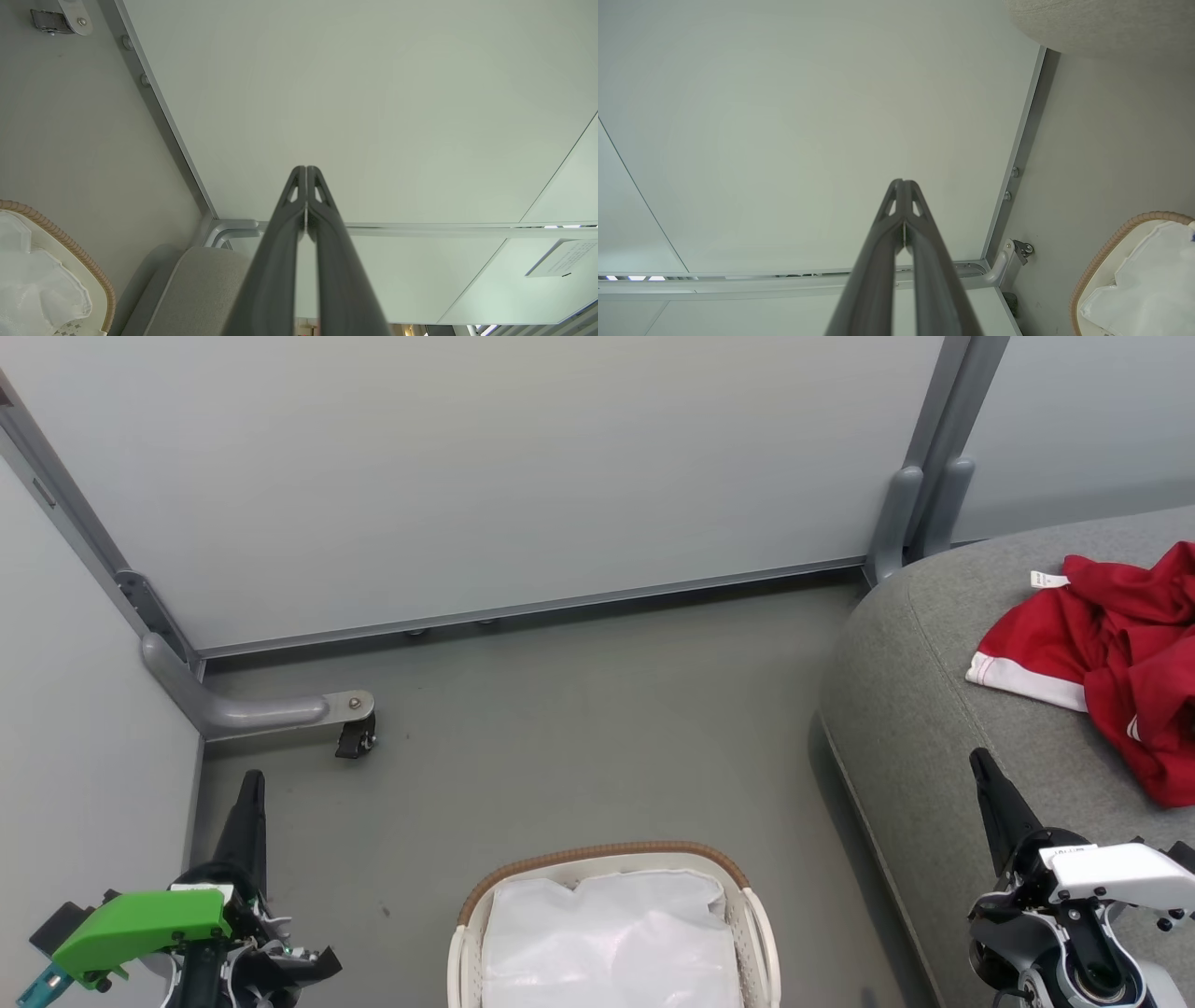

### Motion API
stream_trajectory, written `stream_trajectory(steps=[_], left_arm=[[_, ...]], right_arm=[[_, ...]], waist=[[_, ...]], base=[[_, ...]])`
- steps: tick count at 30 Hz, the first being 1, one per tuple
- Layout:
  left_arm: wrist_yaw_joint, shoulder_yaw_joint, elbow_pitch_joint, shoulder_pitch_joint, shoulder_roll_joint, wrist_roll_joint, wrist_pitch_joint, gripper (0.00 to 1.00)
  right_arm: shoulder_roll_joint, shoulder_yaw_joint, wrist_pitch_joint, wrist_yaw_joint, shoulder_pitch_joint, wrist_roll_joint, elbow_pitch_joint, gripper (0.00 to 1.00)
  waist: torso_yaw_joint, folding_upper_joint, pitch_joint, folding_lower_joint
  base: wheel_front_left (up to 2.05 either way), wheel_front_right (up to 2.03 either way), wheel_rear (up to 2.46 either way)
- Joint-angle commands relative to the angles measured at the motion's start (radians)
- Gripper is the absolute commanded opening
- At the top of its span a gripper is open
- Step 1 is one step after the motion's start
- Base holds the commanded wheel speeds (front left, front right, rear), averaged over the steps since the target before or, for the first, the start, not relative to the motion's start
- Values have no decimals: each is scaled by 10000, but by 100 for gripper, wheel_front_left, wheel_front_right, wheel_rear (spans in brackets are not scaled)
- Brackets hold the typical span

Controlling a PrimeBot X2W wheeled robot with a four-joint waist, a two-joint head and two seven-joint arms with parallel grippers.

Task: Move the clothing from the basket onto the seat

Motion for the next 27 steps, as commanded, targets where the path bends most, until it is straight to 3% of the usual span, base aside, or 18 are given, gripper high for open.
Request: stream_trajectory(steps=[1,27], left_arm=[[-54,22,-17,-110,66,-33,32,0],[-54,21,-17,-110,66,-34,31,0]], right_arm=[[-59,-15,12,-3,108,31,-38,0],[-59,-14,11,-3,109,32,-39,0]], waist=[[0,0,0,0],[0,0,0,0]], base=[[0,0,0],[0,0,0]])
